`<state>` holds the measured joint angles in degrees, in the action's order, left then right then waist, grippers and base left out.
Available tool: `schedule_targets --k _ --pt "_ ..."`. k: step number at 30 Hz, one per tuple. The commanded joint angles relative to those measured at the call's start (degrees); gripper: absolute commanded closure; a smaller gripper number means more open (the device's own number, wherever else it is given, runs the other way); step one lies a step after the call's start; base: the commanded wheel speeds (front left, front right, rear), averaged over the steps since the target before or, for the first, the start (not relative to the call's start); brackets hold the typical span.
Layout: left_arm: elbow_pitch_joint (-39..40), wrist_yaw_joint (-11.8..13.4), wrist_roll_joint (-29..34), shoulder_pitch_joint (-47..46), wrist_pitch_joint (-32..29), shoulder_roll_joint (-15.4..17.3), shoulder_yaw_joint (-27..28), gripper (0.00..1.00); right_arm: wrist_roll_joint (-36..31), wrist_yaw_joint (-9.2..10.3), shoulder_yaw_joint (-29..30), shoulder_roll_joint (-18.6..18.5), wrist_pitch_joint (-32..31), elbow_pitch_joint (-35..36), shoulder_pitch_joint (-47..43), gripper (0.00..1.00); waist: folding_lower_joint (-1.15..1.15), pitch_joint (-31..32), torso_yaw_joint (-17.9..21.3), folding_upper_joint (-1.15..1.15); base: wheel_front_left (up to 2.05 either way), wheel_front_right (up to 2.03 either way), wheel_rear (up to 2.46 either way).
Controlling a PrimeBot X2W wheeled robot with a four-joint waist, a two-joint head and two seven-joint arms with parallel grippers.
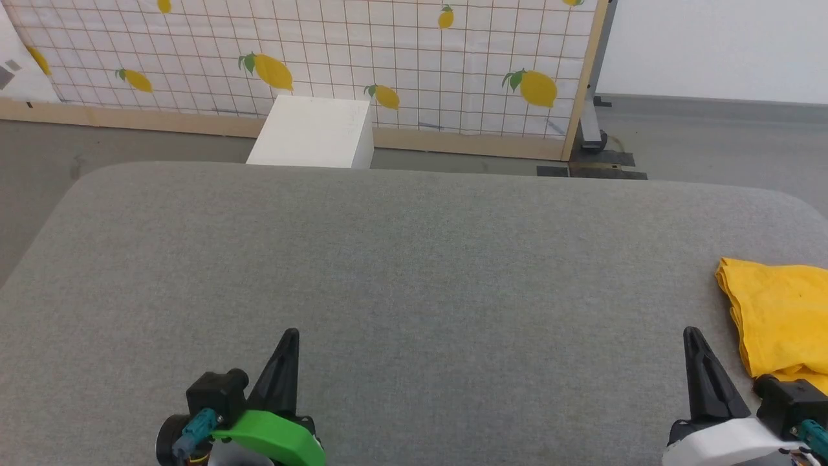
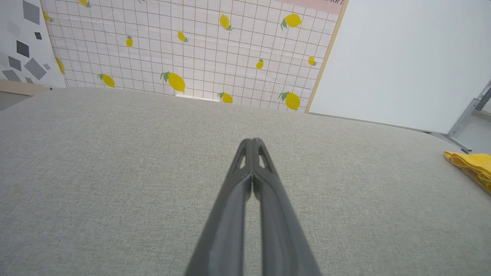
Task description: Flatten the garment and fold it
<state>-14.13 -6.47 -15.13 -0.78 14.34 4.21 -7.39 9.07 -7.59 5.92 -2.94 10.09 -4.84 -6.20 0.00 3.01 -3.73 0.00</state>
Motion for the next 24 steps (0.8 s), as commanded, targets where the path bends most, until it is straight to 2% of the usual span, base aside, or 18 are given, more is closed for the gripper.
schedule_targets --k 1,24 --pt "0.49 0.28 0.66 0.04 -0.29 -0.06 0.25 1.0 -0.32 0.0 -0.18 0.0 -0.21 0.2 0.27 1.0 0.0 -0.04 0.05 0.0 0.0 0.0 0.0" --pt "3.06 1.45 3.39 0.18 -2.94 -0.3 1.59 1.0 -1.97 0.02 -1.26 0.01 -2.07 1.07 1.39 1.0 0.0 -0.6 0.75 0.0 0.0 0.0 0.0"
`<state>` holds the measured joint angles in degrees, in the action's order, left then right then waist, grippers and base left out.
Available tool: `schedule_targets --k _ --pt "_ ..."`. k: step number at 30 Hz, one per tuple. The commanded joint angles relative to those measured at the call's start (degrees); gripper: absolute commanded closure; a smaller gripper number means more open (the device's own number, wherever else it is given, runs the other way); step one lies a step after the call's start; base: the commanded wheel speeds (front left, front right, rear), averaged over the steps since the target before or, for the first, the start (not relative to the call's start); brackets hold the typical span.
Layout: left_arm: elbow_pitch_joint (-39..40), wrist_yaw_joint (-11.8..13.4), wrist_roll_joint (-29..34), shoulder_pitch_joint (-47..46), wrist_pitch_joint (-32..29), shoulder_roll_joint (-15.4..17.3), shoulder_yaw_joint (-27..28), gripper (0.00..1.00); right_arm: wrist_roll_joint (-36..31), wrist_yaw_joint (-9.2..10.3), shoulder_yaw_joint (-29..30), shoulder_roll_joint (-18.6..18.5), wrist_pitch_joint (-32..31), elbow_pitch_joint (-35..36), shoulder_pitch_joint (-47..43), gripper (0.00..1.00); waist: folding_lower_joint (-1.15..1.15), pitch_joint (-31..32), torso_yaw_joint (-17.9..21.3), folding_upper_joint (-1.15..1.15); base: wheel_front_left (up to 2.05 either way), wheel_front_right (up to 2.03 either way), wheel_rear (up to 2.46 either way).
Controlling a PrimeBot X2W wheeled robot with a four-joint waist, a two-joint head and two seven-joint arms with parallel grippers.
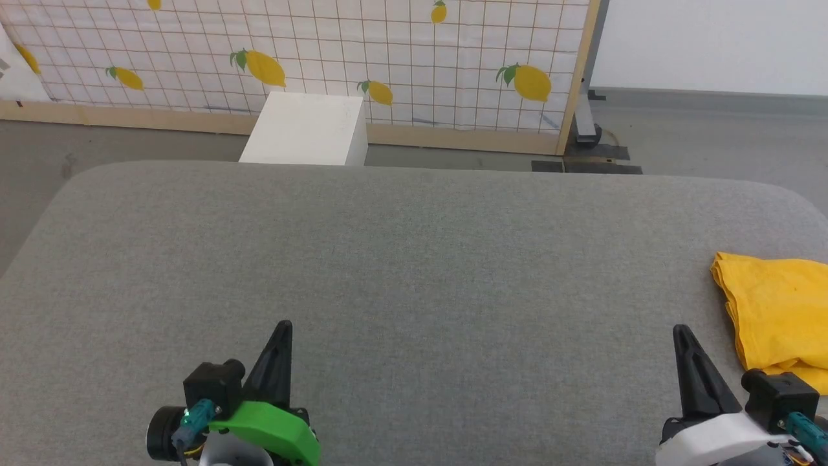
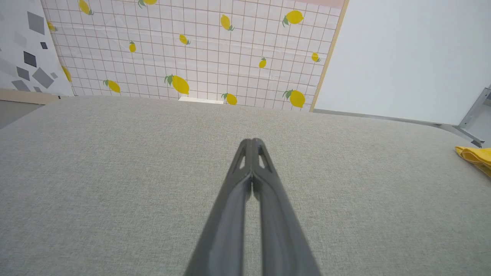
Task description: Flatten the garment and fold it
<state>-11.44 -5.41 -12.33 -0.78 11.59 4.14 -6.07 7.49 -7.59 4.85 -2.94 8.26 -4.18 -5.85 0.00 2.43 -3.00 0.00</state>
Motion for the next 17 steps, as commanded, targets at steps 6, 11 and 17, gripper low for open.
schedule_targets --k 6,11,17 --pt "1.04 0.7 1.3 0.21 -0.88 -0.29 0.63 1.0 -0.82 0.03 -0.48 0.02 -0.73 0.64 1.34 1.0 0.0 -0.16 0.2 0.0 0.0 0.0 0.0" --pt "1.62 0.96 1.91 0.24 -1.47 -0.34 0.93 1.0 -1.19 0.03 -0.72 0.02 -1.14 0.84 1.59 1.0 0.0 -0.28 0.35 0.0 0.0 0.0 0.0" --pt "2.29 1.26 2.63 0.28 -2.16 -0.4 1.28 1.0 -1.62 0.04 -1.0 0.02 -1.63 1.07 1.88 1.0 0.0 -0.43 0.53 0.0 0.0 0.0 0.0"
